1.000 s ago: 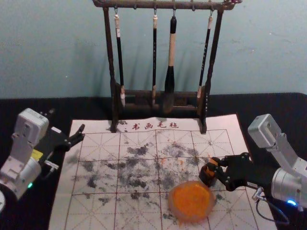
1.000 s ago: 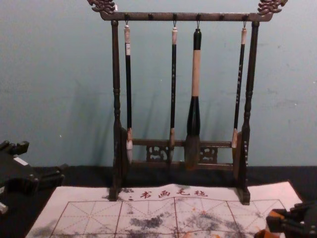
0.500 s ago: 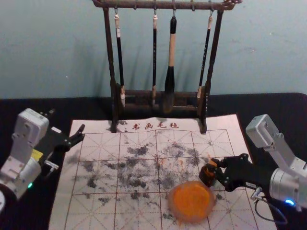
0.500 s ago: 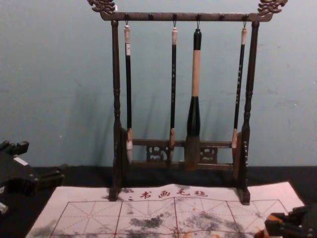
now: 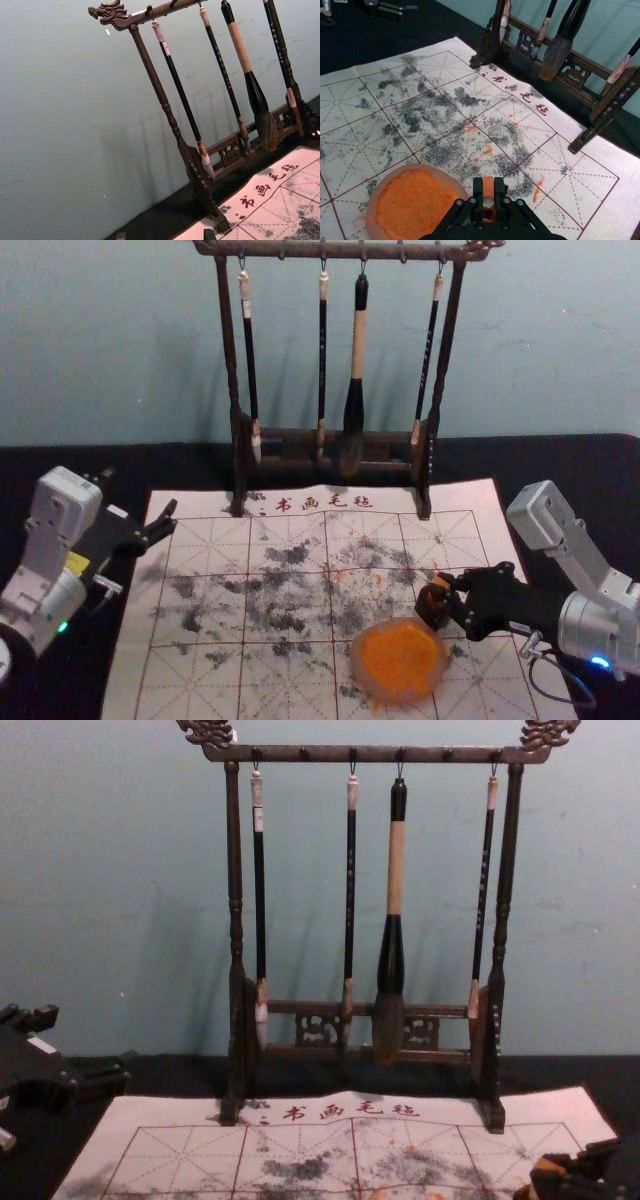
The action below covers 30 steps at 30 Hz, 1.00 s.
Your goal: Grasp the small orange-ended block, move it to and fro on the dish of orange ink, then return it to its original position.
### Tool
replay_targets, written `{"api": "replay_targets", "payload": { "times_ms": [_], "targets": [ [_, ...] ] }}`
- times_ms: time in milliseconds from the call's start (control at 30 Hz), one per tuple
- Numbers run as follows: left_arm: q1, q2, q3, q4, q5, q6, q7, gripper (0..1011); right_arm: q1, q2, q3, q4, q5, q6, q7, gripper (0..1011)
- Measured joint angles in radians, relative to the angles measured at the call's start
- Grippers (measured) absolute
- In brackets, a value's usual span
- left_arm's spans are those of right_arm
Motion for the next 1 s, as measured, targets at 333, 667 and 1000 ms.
{"api": "replay_targets", "payload": {
  "times_ms": [333, 667, 1000],
  "targets": [
    [0.000, 0.000, 0.000, 0.000, 0.000, 0.000, 0.000, 1001, -0.001, 0.001, 0.000, -0.001, 0.000, -0.001, -0.001, 82],
    [0.000, 0.000, 0.000, 0.000, 0.000, 0.000, 0.000, 1001, -0.002, 0.001, 0.001, -0.002, 0.000, -0.001, -0.001, 199],
    [0.000, 0.000, 0.000, 0.000, 0.000, 0.000, 0.000, 1001, -0.002, 0.001, 0.002, -0.002, 0.000, -0.001, -0.001, 512]
  ]
}}
